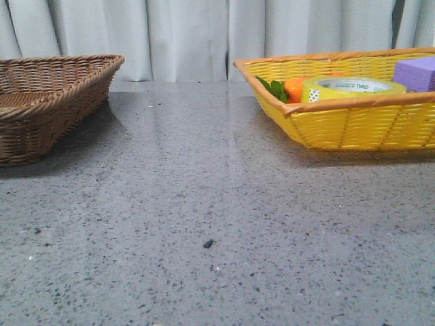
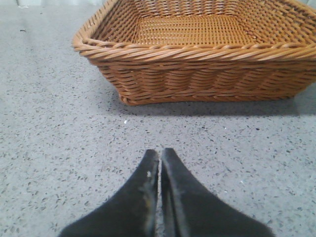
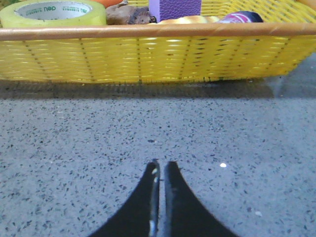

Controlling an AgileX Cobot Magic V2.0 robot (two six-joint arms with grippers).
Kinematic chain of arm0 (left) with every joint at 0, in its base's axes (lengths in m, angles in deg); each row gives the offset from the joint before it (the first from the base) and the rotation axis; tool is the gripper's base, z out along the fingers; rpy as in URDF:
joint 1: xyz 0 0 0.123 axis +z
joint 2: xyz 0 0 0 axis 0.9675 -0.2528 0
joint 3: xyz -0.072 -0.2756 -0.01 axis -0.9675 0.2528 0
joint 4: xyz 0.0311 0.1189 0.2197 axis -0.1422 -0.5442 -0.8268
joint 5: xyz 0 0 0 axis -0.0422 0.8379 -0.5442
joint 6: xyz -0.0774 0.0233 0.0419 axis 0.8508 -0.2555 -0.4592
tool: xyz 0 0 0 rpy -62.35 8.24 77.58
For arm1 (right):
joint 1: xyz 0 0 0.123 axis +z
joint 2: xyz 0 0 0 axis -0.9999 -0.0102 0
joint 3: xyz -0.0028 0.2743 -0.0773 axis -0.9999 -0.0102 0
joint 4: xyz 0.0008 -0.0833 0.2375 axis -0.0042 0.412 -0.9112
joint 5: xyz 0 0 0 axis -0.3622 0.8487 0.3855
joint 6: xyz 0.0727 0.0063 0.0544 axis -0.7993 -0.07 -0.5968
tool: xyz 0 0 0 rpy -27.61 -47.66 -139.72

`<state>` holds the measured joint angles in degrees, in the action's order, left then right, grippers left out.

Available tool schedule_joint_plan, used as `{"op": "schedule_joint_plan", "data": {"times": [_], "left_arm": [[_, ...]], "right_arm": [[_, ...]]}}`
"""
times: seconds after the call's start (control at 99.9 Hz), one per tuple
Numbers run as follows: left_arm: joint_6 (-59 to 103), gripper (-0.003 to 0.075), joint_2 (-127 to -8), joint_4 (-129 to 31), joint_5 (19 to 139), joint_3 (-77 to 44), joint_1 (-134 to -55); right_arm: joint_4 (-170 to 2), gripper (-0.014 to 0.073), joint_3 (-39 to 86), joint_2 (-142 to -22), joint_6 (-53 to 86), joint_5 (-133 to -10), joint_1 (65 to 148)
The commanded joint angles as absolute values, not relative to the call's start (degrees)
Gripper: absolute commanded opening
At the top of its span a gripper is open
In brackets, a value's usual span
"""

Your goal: Transfer tape with both arms

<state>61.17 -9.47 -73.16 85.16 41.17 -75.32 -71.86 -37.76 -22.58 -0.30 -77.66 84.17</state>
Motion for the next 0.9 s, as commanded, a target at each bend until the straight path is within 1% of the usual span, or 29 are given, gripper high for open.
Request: {"op": "schedule_joint_plan", "data": {"times": [0.0,0.27,0.47,0.55,0.73,0.891], "left_arm": [[61.5,-0.002,-7.7,-73.0,81.2,41.7,-75.5],[61.5,-0.0021,-7.7,-73.0,77.9,41.7,-75.5],[61.5,-0.002,-7.7,-73.0,75.4,41.7,-75.5],[61.5,-0.002,-7.7,-72.7,72.2,41.7,-75.5],[61.5,-0.002,-7.8,-73.7,64.4,41.7,-75.2],[61.5,-0.0021,-7.8,-73.6,61.6,41.7,-75.2]], "right_arm": [[-72.0,-0.0074,-39.0,-21.8,0.2,-76.5,83.9],[-72.0,-0.0074,-39.0,-21.8,0.2,-73.5,83.9],[-72.0,-0.0074,-39.0,-21.8,0.2,-65.0,83.8],[-72.0,-0.0074,-39.0,-21.8,0.2,-61.8,83.8],[-72.0,-0.0074,-39.0,-21.8,0.2,-48.3,83.8],[-72.0,-0.0074,-39.0,-21.8,0.2,-47.0,83.8]]}}
